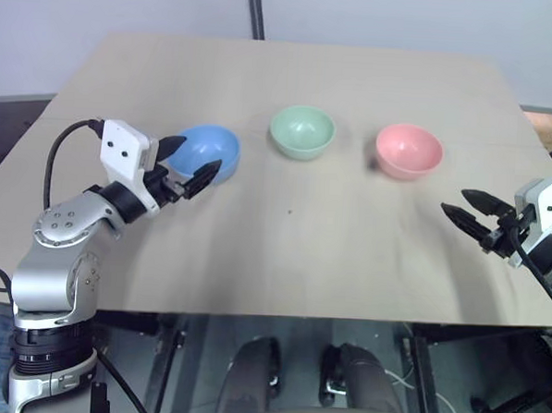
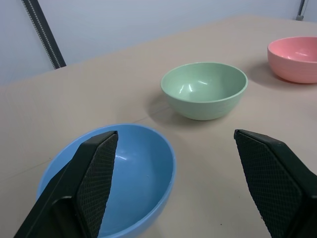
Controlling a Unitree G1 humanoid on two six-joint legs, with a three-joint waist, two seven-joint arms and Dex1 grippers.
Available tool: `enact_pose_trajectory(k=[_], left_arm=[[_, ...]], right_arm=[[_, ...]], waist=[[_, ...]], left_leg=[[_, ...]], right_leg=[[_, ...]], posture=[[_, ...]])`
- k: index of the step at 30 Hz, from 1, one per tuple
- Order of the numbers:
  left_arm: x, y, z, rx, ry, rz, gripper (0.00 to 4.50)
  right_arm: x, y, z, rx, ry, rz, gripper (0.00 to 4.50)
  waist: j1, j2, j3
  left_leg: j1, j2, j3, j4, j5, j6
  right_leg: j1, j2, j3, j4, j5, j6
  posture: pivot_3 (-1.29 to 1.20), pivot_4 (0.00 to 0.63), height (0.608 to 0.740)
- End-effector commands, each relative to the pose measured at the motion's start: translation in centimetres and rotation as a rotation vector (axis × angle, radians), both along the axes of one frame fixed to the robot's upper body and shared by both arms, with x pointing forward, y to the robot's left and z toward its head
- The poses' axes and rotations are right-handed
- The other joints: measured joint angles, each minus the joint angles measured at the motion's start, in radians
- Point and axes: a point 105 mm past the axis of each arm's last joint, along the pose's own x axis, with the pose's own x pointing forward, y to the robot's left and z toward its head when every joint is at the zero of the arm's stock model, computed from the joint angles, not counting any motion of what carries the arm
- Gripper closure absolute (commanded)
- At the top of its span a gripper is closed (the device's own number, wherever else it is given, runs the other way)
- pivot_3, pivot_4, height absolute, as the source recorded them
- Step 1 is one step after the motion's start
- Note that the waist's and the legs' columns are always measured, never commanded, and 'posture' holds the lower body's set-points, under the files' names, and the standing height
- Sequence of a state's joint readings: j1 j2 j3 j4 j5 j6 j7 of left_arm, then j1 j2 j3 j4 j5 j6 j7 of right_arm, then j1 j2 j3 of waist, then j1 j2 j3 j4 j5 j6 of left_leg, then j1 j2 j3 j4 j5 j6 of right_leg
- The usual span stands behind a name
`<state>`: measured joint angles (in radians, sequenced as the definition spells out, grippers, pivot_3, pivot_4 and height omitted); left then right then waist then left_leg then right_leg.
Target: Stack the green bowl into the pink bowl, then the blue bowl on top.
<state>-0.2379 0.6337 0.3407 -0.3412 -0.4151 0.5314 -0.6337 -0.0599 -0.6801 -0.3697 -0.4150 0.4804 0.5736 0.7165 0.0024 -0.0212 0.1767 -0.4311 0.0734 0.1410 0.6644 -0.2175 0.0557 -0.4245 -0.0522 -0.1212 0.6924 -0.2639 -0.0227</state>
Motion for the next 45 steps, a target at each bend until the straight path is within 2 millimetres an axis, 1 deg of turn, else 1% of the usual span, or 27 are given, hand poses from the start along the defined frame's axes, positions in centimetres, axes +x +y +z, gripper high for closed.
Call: enact_pose_trajectory(k=[1,4,8,14,20,21,22,24,26,27,30,33,35,39,43,45], left_arm=[[-0.4,0.0,1.3,0.004,-0.05,-0.013,0.54],[-0.7,-0.8,1.1,-0.009,-0.033,-0.044,0.54],[-0.7,-1.0,0.8,-0.016,-0.025,-0.047,0.54],[-0.8,-0.9,0.5,-0.011,-0.02,-0.051,0.54],[-0.8,-1.4,0.2,-0.033,-0.011,-0.059,0.54],[-0.8,-1.4,0.1,-0.038,-0.012,-0.053,0.29],[-0.8,-1.4,0.2,-0.047,-0.011,-0.059,0.01],[-0.8,-1.5,0.1,-0.052,-0.01,-0.069,0.0],[-0.8,-1.6,0.0,-0.048,-0.011,-0.069,0.0],[-0.8,-1.7,0.0,-0.048,-0.011,-0.069,0.0],[-0.7,-1.9,0.0,-0.043,-0.015,-0.08,0.0],[-0.7,-2.2,0.0,-0.025,-0.016,-0.092,0.0],[-0.5,-2.3,-0.3,-0.008,-0.007,-0.103,0.0],[-0.5,-3.1,-0.4,0.026,-0.004,-0.159,0.0],[-0.9,-3.6,-0.5,0.043,0.006,-0.228,0.0],[-1.4,-3.9,-0.5,0.054,0.014,-0.283,0.0]], right_arm=[[-0.3,0.1,1.5,-0.016,-0.064,0.004,2.05],[-0.4,0.1,1.8,-0.031,-0.063,0.013,2.05],[-0.3,-0.6,1.9,-0.062,-0.061,0.001,2.05],[0.0,-0.6,2.1,-0.069,-0.065,-0.003,2.05],[-0.2,-0.5,2.1,-0.065,-0.046,0.012,2.05],[-0.2,-0.5,2.2,-0.065,-0.045,0.011,2.01],[-0.1,-0.5,2.2,-0.064,-0.044,0.008,1.77],[-0.1,-0.5,2.2,-0.063,-0.042,0.011,1.22],[-0.2,-0.4,2.1,-0.063,-0.037,0.015,0.35],[-0.2,-0.4,2.1,-0.062,-0.036,0.015,0.16],[0.0,-0.2,2.4,-0.072,-0.045,0.017,0.16],[0.7,0.4,2.9,-0.105,-0.051,0.021,0.16],[1.5,1.3,2.5,-0.196,-0.025,0.049,0.16],[4.1,3.1,2.1,-0.303,0.008,0.076,0.16],[6.4,3.9,1.6,-0.38,0.041,0.078,0.16],[8.1,4.3,1.5,-0.399,0.047,0.067,0.16]], waist=[[0.001,0.0,0.0],[0.005,0.0,0.0],[0.011,0.0,0.0],[0.012,0.0,0.0],[0.012,0.0,0.0],[0.012,0.0,0.0],[0.012,0.0,0.0],[0.012,0.0,0.0],[0.012,0.0,0.0],[0.012,0.0,0.0],[0.012,0.0,0.0],[0.01,0.0,0.0],[0.009,0.0,0.0],[0.009,0.0,0.0],[0.011,0.0,0.0],[0.011,0.0,0.0]], left_leg=[[0.0,0.0,0.0,0.0,0.0,0.0],[0.0,0.0,0.0,0.0,0.0,0.0],[0.0,0.0,0.0,0.0,0.0,0.0],[0.0,0.0,0.0,0.0,0.0,0.0],[0.0,0.0,0.0,0.0,0.0,0.0],[0.0,0.0,0.0,0.0,0.0,0.0],[0.0,0.0,0.0,0.0,0.0,0.0],[0.0,0.0,0.0,0.0,0.0,0.0],[0.0,0.0,0.0,0.0,0.0,0.0],[0.0,0.0,0.0,0.0,0.0,0.0],[0.0,0.0,0.0,0.0,0.0,0.0],[0.0,0.0,0.0,0.0,0.0,0.0],[0.0,0.0,0.0,0.0,0.0,0.0],[0.0,0.0,0.0,0.0,0.0,0.0],[-0.001,0.0,0.0,0.0,0.0,0.0],[-0.002,0.0,0.001,0.0,0.002,-0.003]], right_leg=[[0.0,0.0,0.0,0.0,0.0,0.0],[0.0,0.0,0.0,0.0,0.0,0.0],[0.0,0.0,0.0,0.0,0.0,0.0],[0.0,0.0,0.0,0.0,0.0,0.0],[0.0,0.0,0.0,0.0,0.0,0.0],[0.0,0.0,0.0,0.0,0.0,0.0],[0.0,0.0,0.0,0.0,0.0,0.0],[0.0,0.0,0.0,0.0,0.0,0.0],[0.0,0.0,0.0,0.0,0.0,0.0],[0.0,0.0,0.0,0.0,0.0,0.0],[0.0,0.0,0.0,0.0,0.0,0.0],[0.0,0.0,0.0,0.0,0.0,0.0],[0.0,0.0,0.0,0.0,0.0,0.0],[0.0,0.0,0.0,0.0,0.0,0.0],[-0.001,0.0,0.0,-0.001,0.0,0.0],[-0.002,0.0,0.0,-0.001,0.0,0.0]], posture=[[0.0,0.15,0.74],[0.0,0.15,0.74],[0.0,0.15,0.74],[0.0,0.15,0.74],[0.0,0.15,0.74],[0.0,0.15,0.74],[0.0,0.15,0.74],[0.0,0.15,0.74],[0.0,0.15,0.74],[0.0,0.15,0.74],[0.0,0.15,0.74],[0.0,0.15,0.74],[0.0,0.15,0.74],[0.0,0.15,0.74],[0.0,0.15,0.74],[0.0,0.15,0.74]])
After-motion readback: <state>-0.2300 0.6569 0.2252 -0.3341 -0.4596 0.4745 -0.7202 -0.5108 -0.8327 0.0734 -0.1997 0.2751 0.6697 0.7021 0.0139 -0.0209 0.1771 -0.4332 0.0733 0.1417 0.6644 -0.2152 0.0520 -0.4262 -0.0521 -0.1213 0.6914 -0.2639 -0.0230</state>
